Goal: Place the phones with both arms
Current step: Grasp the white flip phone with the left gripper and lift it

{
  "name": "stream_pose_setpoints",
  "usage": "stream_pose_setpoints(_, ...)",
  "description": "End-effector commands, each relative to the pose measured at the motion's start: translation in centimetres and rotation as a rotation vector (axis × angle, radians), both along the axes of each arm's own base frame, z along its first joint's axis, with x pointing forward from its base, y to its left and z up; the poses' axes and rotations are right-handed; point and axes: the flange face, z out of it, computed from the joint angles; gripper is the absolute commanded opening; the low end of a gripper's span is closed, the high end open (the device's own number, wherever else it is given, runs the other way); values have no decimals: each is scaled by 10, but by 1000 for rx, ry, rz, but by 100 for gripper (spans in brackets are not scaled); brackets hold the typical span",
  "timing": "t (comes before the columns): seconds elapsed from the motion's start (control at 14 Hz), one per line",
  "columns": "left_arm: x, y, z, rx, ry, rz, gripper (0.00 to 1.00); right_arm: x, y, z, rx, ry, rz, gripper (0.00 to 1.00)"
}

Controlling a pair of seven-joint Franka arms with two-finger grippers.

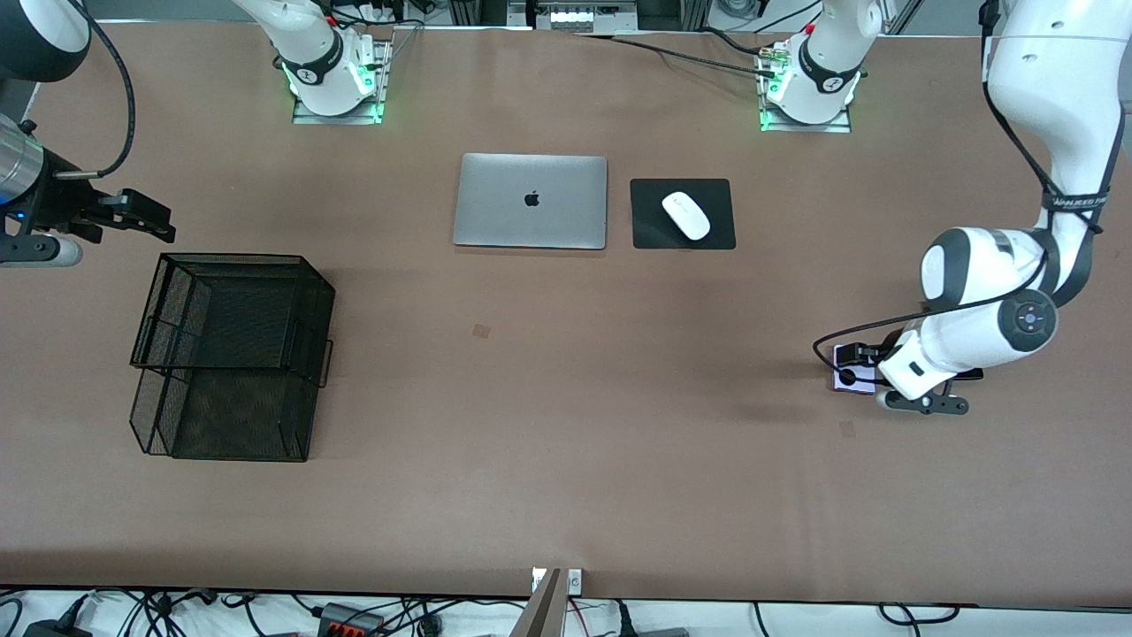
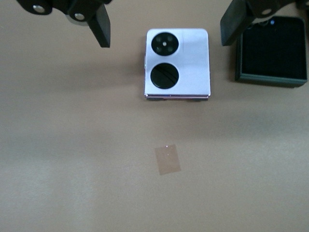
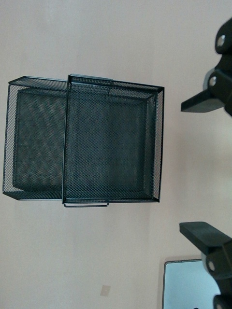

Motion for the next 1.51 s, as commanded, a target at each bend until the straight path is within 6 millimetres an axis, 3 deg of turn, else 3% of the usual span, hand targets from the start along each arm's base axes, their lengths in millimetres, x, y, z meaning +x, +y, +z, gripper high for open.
stream_pose_setpoints(0.0, 2, 2, -15, 7, -30, -47, 100, 2, 1, 0, -14, -2, 2, 100)
stream_pose_setpoints(0.57, 1, 35, -50, -11, -18, 3, 100, 3, 1, 3, -12, -7, -2, 100)
stream_pose_setpoints(1.43, -5, 15, -71, -11, 21, 32, 100, 5, -1, 19, -12, -33, -5, 100)
